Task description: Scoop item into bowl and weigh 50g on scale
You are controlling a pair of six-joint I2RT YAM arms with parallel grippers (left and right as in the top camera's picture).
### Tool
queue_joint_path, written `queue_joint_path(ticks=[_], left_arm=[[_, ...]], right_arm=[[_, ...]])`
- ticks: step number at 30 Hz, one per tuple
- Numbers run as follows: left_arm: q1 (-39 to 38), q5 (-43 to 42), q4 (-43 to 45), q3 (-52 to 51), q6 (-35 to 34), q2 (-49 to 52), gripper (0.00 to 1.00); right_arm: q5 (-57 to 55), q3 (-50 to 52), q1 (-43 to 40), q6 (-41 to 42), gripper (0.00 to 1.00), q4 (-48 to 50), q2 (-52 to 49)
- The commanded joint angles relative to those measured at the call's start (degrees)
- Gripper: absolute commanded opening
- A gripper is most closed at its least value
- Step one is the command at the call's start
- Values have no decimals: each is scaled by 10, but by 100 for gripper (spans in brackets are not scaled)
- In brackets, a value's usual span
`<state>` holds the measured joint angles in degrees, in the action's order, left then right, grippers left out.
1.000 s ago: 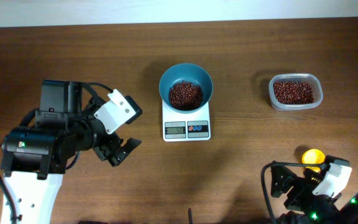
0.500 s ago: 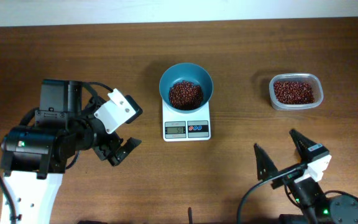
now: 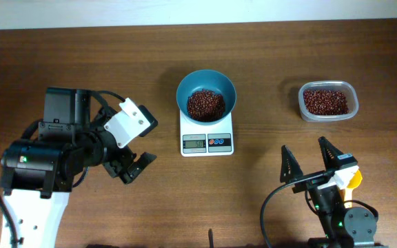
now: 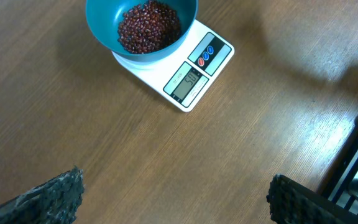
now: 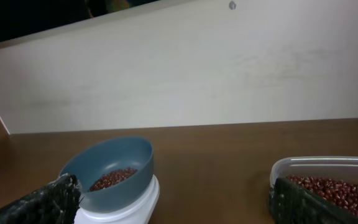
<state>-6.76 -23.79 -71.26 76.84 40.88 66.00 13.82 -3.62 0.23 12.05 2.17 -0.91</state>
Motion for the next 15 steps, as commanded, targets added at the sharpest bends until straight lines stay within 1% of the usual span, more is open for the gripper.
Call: queue_joint_path(ticks=[1, 6, 8, 11, 13, 15], left_arm=[[3, -8, 1, 9, -7, 0, 99], [3, -8, 1, 9, -7, 0, 99], [3, -8, 1, 9, -7, 0, 99], [3, -8, 1, 9, -7, 0, 99], [3, -8, 1, 9, -7, 0, 99], [3, -8, 1, 9, -7, 0, 99]], right_arm=[[-26, 3, 10, 6, 99, 18, 7], [-42, 17, 21, 4, 99, 21, 7], [-42, 33, 21, 4, 99, 49, 7], [-42, 33, 21, 4, 99, 50, 7], [-42, 33, 21, 2, 99, 14, 7], [-47, 33, 19, 2, 99, -54, 7]])
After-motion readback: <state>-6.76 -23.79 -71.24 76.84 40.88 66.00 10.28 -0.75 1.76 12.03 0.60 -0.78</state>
